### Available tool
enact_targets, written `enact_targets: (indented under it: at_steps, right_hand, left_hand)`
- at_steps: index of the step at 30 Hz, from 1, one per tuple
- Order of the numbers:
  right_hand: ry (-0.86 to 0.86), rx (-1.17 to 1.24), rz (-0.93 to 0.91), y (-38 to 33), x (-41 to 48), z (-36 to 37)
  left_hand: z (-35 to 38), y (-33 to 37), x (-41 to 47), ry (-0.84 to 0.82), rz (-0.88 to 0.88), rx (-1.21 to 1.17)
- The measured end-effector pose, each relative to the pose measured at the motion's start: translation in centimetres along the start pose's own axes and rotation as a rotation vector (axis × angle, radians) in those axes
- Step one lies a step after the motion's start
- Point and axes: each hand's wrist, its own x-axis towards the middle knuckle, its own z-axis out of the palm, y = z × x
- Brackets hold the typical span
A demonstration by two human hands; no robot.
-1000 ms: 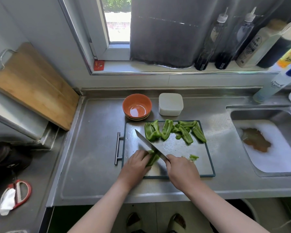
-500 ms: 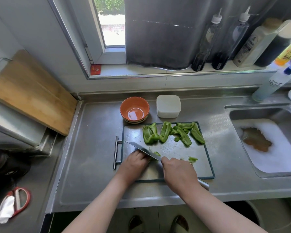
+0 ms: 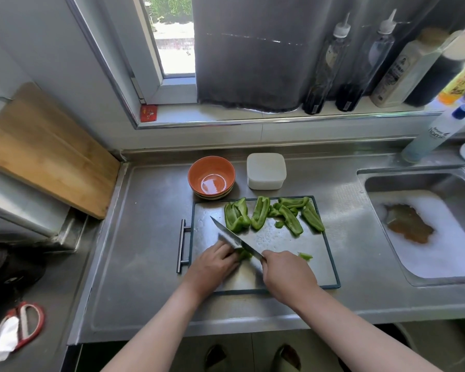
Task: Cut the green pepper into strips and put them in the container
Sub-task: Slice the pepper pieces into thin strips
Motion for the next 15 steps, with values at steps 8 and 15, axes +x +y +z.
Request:
enact_targets:
  at_steps: [8,15]
  right_hand:
    - [-0.079,-0.049,-0.048,-0.5,0.5,0.4]
    - [-0.125,-0.012,-0.026,0.3,1.2,0.5]
  left_hand:
    - [0.1,-0.2,-1.1,-0.008,-0.031,0.009]
    - [0.5,-0.4,-1.0,-0.02,-0.046,-0.007]
